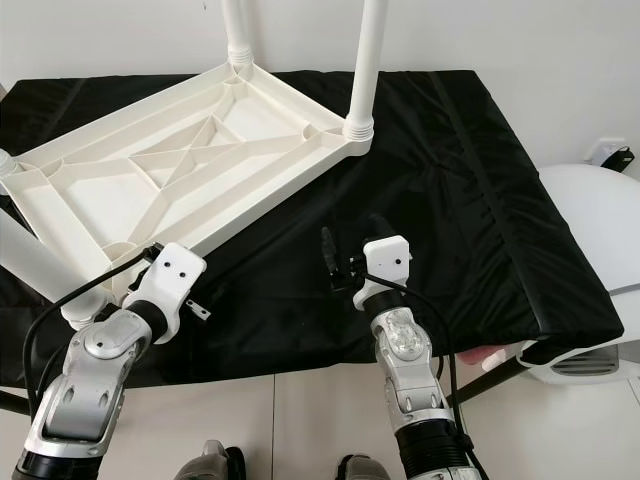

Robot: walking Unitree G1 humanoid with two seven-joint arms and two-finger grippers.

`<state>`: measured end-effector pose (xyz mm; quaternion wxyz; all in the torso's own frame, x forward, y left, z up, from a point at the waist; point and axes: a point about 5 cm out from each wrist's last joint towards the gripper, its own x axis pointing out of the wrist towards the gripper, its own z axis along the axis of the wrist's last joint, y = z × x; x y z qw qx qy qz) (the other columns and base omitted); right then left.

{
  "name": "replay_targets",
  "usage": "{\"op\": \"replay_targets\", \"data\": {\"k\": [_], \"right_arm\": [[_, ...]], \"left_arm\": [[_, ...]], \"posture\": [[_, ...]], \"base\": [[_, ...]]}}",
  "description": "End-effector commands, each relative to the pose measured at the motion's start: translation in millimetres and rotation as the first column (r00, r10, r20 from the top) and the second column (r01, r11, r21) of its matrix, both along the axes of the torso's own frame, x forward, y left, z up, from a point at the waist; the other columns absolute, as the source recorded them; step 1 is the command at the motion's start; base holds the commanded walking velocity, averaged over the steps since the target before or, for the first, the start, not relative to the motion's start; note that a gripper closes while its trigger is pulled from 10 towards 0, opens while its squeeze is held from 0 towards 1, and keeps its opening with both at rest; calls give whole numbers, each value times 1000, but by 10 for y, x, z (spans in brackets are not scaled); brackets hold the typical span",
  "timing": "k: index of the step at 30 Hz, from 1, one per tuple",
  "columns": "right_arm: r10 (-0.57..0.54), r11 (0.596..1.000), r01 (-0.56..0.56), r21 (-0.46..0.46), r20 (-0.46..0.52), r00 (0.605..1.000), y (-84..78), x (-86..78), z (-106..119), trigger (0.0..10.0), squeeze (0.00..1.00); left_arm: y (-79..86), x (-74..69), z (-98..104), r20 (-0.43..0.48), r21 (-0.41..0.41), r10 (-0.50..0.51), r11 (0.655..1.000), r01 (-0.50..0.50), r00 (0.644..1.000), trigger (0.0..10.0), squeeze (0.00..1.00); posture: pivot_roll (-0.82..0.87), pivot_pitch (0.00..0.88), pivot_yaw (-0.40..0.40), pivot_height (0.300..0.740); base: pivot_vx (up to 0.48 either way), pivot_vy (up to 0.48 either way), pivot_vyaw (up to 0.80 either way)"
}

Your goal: Building children table

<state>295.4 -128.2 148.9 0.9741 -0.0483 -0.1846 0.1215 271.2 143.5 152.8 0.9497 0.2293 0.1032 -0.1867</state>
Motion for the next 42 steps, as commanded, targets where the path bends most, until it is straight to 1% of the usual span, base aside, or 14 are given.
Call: {"op": "replay_targets", "data": {"k": [1,10,11,12,13,15,16,23,33,36,39,40,41,42], "right_arm": [[-3,1000,3,8,7,1000,19,-44,-11,10000,0],[-3,1000,3,13,7,1000,39,-71,-11,10000,0],[-3,1000,3,12,6,1000,37,-78,-14,10000,0],[-3,1000,3,12,6,1000,37,-78,-14,10000,0],[-4,1000,4,11,5,1000,32,-83,-17,10000,0],[-7,1000,7,10,3,1000,21,-86,-21,10000,0],[-11,1000,11,9,2,1000,12,-88,-23,10000,0],[-15,1000,15,8,1,1000,9,-88,-19,10000,0],[-16,1000,16,7,-2,1000,14,-88,-17,10000,0],[-16,1000,16,6,-3,1000,20,-98,-19,10000,0],[-18,1000,18,7,-3,1000,19,-102,-19,10000,0],[-19,1000,19,7,-4,1000,18,-107,-21,10000,0],[-19,1000,19,7,-4,1000,18,-107,-21,10000,0],[-21,1000,21,8,-5,1000,19,-114,-23,10000,0]], "left_arm": [[79,98,11,-18,26,56,998,-56,998,10000,0],[57,250,5,-60,26,70,997,-69,996,10000,0],[52,265,5,-65,25,68,997,-67,996,7176,0],[52,265,5,-65,25,68,997,-67,996,7176,0],[46,275,8,-68,20,63,998,-62,996,3098,0],[29,282,16,-70,8,54,999,-53,996,2980,0],[-9,287,28,-72,-5,34,999,-34,997,0,0],[-147,317,71,-73,-45,-24,999,21,997,0,0],[-479,431,100,-100,-100,-102,991,92,990,0,0],[-616,513,213,-63,-139,-116,984,107,991,78,0],[-631,517,253,-55,-151,-122,982,112,991,0,0],[-625,518,291,-53,-161,-123,980,113,991,2235,0],[-625,518,291,-53,-161,-123,980,113,991,2235,0],[-596,524,339,-40,-159,-118,981,110,992,10000,0]], "posture": [[85,144,49,740],[80,158,52,740],[78,161,52,740],[78,161,52,740],[78,161,52,740],[77,164,53,740],[76,166,52,740],[78,168,50,740],[78,176,49,740],[73,180,54,740],[74,181,53,740],[74,183,52,740],[74,183,52,740],[73,186,55,740]], "base": [[0,0,0],[0,0,0],[0,0,0],[0,0,0],[0,0,0],[0,0,0],[0,0,0],[0,0,0],[0,0,0],[0,0,0],[0,0,0],[0,0,0],[0,0,0],[0,0,0]]}}
